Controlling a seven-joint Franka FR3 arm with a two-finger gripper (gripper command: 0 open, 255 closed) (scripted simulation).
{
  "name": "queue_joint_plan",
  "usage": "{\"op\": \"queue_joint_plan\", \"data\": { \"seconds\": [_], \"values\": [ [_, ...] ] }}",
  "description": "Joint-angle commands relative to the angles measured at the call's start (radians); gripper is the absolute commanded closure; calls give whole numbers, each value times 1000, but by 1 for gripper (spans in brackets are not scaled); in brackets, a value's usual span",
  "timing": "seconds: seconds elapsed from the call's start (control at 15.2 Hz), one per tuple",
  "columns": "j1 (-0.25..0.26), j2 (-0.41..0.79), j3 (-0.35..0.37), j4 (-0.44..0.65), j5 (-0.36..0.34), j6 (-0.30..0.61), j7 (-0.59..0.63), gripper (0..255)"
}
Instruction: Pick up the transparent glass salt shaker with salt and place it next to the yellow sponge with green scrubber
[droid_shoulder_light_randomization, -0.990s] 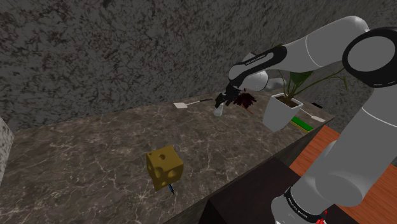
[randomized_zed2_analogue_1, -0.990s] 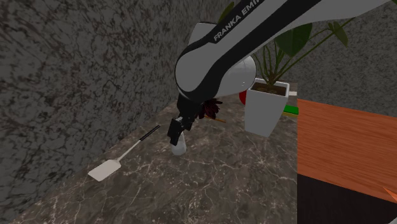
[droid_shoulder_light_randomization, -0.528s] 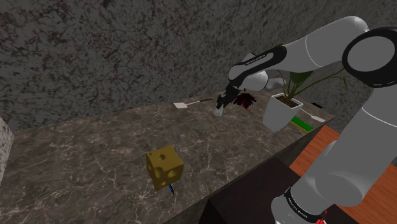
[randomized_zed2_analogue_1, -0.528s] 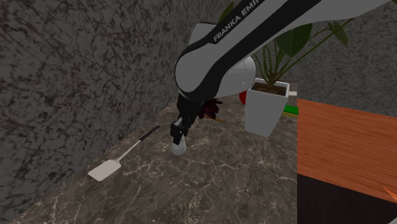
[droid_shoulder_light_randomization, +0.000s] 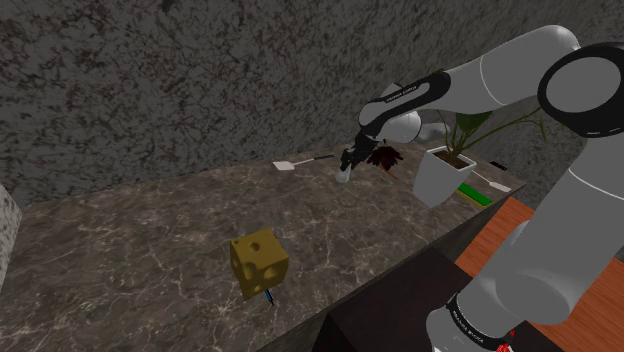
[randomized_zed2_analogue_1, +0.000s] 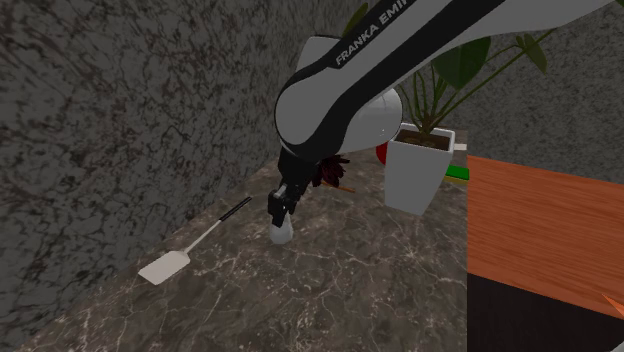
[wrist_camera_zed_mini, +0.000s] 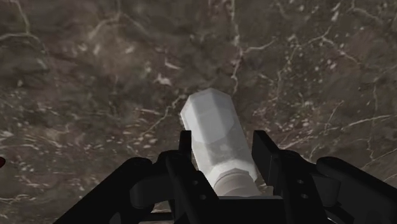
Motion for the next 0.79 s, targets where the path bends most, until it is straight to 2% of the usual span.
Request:
{"op": "queue_joint_plan", "data": {
  "seconds": [0.0,0.73],
  "values": [
    [1,-9,-2,3,-11,-12,10,255],
    [-1,-106,-8,54,-107,-146,94,255]
  ]
}}
